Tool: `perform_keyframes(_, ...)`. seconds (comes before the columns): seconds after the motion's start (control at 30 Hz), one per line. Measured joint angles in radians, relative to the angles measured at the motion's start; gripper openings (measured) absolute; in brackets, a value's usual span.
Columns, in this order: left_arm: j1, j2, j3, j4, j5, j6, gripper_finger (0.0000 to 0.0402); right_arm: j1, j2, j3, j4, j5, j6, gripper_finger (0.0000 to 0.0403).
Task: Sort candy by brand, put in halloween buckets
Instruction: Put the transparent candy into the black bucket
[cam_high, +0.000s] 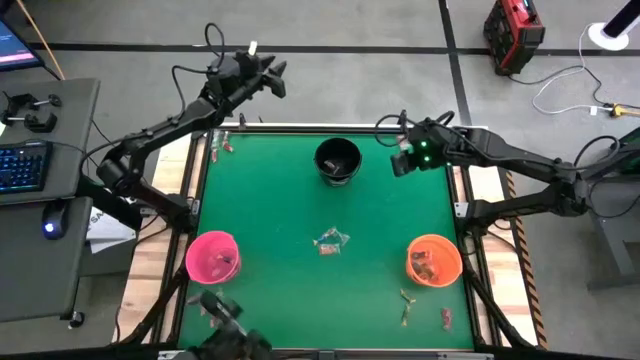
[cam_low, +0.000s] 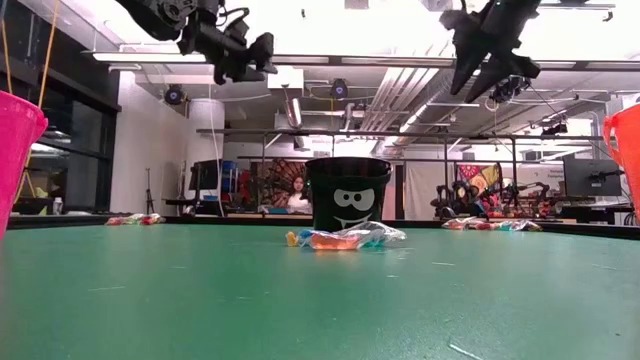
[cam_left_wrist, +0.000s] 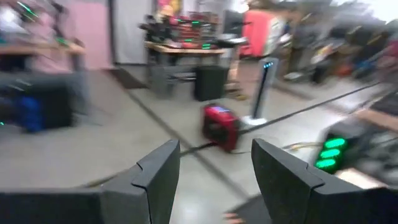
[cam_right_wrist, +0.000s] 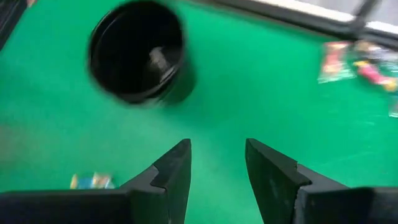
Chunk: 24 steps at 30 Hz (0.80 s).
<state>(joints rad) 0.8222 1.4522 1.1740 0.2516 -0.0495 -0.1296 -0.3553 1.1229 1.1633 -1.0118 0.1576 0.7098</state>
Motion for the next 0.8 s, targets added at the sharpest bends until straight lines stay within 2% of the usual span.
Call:
perform_keyframes(0.17, -0.051, -0.025, 0.0, -0.005, 0.184, -0.268, 0.0188, 0.053, 0.0, 0.0, -0.001, -0.054, -0.117, 0.0145)
perform_keyframes(0.37, -0.136, -0.042, 0.0, -0.013, 0.335, -0.534, 0.0188, 0.083, 0.0, 0.0, -0.004, 0.028, -0.168, 0.0145)
perform_keyframes(0.47, -0.18, -0.057, 0.0, -0.014, 0.395, -0.558, 0.0188, 0.078, 0.0, 0.0, -0.004, 0.115, -0.146, 0.0145)
perform_keyframes(0.6, -0.21, -0.085, 0.0, -0.013, 0.406, -0.526, 0.0188, 0.036, 0.003, 0.0, -0.008, 0.217, -0.079, 0.0145)
perform_keyframes(0.7, -0.195, -0.1, 0.0, -0.013, 0.381, -0.492, 0.0188, -0.062, 0.033, 0.0, -0.017, 0.29, -0.03, 0.0145)
perform_keyframes(0.8, -0.161, -0.109, 0.0, -0.015, 0.37, -0.459, 0.0188, -0.227, 0.098, 0.0, 0.007, 0.276, -0.034, 0.0145)
